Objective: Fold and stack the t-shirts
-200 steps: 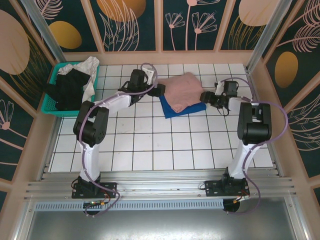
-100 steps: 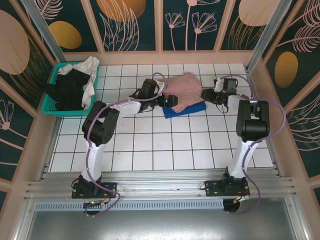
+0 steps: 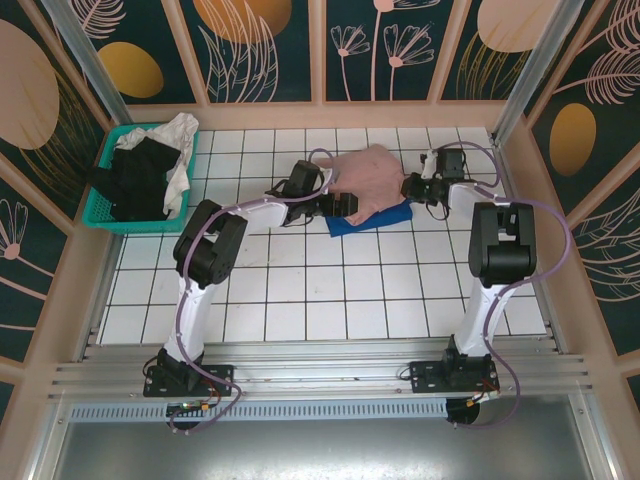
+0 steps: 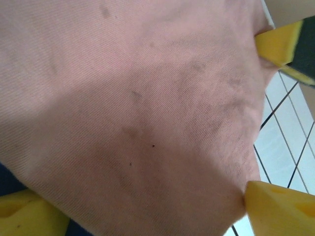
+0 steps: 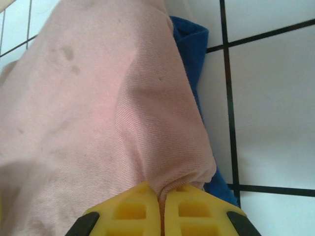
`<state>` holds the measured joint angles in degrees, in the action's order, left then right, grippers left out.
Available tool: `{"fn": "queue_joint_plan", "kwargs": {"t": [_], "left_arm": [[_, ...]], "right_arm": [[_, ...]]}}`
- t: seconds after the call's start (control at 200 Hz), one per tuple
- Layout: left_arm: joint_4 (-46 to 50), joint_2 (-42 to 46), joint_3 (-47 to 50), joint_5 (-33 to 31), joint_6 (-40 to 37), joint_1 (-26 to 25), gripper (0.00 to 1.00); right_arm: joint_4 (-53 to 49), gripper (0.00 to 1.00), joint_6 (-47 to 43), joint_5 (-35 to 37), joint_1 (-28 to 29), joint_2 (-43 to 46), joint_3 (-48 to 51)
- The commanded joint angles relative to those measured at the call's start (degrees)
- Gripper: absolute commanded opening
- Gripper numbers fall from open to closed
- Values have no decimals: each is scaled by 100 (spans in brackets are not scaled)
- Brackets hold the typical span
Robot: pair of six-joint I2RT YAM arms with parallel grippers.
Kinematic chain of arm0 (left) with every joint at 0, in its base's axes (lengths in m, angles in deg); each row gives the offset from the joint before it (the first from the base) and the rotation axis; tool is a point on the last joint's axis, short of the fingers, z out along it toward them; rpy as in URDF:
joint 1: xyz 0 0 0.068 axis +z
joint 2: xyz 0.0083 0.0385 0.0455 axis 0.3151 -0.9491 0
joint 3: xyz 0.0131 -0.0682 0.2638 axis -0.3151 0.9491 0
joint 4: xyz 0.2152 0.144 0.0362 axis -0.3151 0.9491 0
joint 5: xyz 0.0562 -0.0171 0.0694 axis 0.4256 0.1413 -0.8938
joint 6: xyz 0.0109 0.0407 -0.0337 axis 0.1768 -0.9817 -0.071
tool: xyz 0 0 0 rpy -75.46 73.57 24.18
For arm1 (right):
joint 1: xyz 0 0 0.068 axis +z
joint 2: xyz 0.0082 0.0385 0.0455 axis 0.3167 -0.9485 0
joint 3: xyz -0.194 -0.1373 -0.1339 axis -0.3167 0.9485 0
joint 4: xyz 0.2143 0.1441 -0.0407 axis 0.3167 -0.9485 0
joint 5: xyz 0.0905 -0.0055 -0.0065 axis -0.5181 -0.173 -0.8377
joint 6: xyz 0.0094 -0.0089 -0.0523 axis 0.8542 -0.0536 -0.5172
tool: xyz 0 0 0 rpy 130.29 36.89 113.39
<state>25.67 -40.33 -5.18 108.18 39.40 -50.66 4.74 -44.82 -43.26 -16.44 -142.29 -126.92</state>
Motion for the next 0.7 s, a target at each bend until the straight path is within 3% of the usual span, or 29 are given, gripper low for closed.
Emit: {"fn": "queue_joint_plan", "kwargs": {"t": [0.0,0.25,0.385,0.696], "left_arm": [[194,-179,-303,19,74,-42,80],[334,-1,-502,159,66,-29,26],[420,260,-377,129,20,107,20],[234,526,43,257,197,382,17]], "right_arm": [[-227,4,241,100,97,465,-173],[-444,2,444,212,107,786,-263],[-601,1,605,228,104,970,-211],[-572,1,898,223,123,1471,479]]}}
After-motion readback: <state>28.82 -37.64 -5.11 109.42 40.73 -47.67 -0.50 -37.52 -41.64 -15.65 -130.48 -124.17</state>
